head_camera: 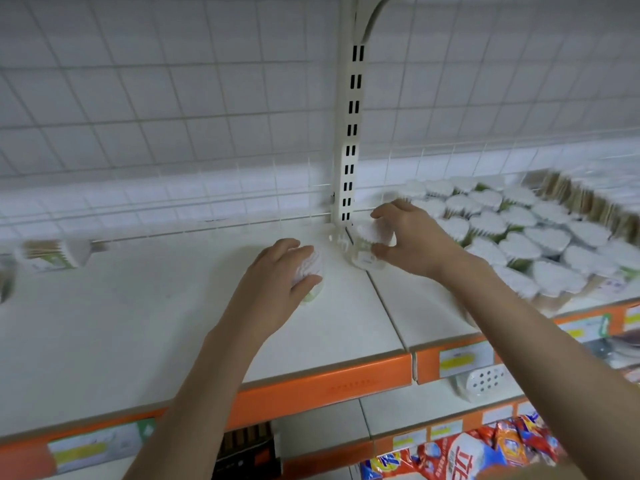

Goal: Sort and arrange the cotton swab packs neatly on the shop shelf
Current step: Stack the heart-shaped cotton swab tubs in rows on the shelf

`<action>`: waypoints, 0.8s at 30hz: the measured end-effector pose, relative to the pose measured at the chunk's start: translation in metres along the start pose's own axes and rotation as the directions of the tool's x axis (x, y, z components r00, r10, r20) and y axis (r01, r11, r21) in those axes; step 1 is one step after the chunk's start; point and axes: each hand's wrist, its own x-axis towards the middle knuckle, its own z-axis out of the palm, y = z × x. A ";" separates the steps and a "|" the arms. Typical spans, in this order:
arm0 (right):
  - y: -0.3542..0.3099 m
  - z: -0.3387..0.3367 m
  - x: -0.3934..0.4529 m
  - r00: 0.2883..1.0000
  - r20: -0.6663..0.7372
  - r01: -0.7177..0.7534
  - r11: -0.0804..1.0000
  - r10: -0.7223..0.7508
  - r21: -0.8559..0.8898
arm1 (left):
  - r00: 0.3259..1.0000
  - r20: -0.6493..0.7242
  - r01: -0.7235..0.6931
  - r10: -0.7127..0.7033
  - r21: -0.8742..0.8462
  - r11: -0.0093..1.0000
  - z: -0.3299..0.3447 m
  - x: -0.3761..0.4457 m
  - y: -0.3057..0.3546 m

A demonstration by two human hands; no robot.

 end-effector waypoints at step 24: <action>0.085 0.000 0.120 0.980 0.172 0.138 0.963 -0.099 -0.232 | 0.997 -0.070 0.038 -0.019 0.282 0.959 0.041 0.043 0.072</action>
